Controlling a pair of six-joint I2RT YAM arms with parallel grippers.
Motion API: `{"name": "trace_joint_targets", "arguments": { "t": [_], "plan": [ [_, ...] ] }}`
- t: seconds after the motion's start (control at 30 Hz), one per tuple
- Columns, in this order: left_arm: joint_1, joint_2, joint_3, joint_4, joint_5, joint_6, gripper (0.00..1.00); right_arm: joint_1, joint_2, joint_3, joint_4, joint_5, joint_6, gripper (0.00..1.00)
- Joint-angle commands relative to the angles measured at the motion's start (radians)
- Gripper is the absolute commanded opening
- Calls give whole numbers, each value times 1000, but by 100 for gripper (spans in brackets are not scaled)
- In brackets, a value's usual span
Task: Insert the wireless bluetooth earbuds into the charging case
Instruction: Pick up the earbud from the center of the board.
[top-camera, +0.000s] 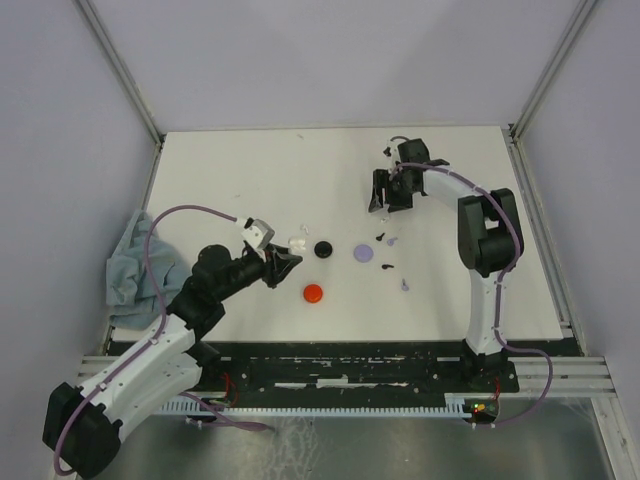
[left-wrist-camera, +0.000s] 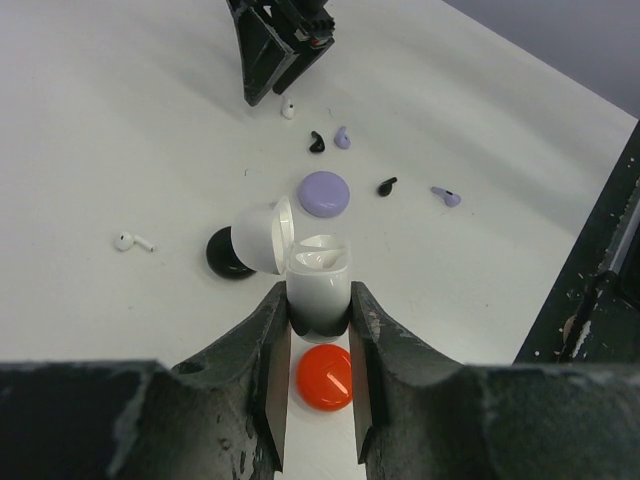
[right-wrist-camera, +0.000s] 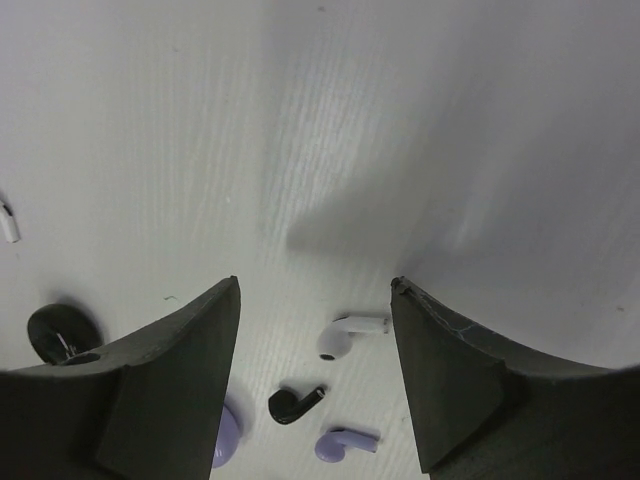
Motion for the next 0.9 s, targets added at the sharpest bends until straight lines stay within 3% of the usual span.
{"name": "trace_joint_targets", "arguments": {
  "t": [0.0,0.57,0.87],
  "plan": [
    [5,5,49,23,18,69,3,-6,-54,-48,-22,1,5,70],
    [4,30,57,28,46,65,3,13,-143,-124,-125,-67,-23,60],
    [5,31,55,38,49,65,3,56,-131,-5,-235,151,-110,52]
  ]
}}
